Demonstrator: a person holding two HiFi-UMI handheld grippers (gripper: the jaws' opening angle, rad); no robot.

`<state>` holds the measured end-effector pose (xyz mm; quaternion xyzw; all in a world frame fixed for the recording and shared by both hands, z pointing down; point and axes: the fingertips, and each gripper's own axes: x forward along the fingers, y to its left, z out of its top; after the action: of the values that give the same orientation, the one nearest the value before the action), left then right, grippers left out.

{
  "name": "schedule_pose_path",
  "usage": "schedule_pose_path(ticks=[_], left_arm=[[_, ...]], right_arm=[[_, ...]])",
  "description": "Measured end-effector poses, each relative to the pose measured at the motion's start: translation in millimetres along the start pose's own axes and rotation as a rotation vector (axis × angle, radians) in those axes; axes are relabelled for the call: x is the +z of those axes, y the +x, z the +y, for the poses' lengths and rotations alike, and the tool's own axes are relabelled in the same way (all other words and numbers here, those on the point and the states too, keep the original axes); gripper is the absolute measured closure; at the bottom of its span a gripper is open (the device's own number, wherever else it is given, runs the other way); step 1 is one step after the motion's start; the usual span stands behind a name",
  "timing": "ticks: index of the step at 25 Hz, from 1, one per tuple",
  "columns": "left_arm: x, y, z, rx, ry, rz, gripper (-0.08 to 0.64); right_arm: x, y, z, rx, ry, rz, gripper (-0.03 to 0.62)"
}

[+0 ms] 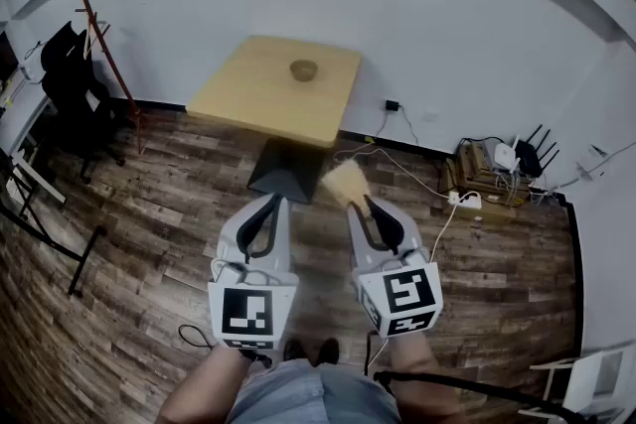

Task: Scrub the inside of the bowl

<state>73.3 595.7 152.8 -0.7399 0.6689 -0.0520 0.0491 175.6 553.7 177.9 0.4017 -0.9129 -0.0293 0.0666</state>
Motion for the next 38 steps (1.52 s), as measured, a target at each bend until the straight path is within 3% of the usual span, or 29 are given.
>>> schedule_pose_path(ticks=[6,9,16,24,31,38], left_arm=[[2,11,-11,-0.005,0.01,-0.004,0.54],[2,14,-18,-0.018,0.051,-0.017,0.54],[-3,18,-24,0.025,0.022,0.001,0.54],[-33,20,-14,0.068,-0.035,0.072,0.54],[-62,64,4,0.03,-0.048,0.11,0.54],[-78,143,55,-0.012,-0.097,0.106,0.54]], right_arm=[[-3,-3,-13,-0.002,0.001,-0.002,0.52],[-7,-7,-20,0.0,0.0,0.003,0.52],[-9,-11,-40,0.022,0.026,-0.005,0.518],[-35,-1,-52,0.019,0.044,0.037,0.518],[-58,44,-66,0.014,0.069,0.092,0.518],[-57,151,-71,0.044,0.091,0.101,0.518]])
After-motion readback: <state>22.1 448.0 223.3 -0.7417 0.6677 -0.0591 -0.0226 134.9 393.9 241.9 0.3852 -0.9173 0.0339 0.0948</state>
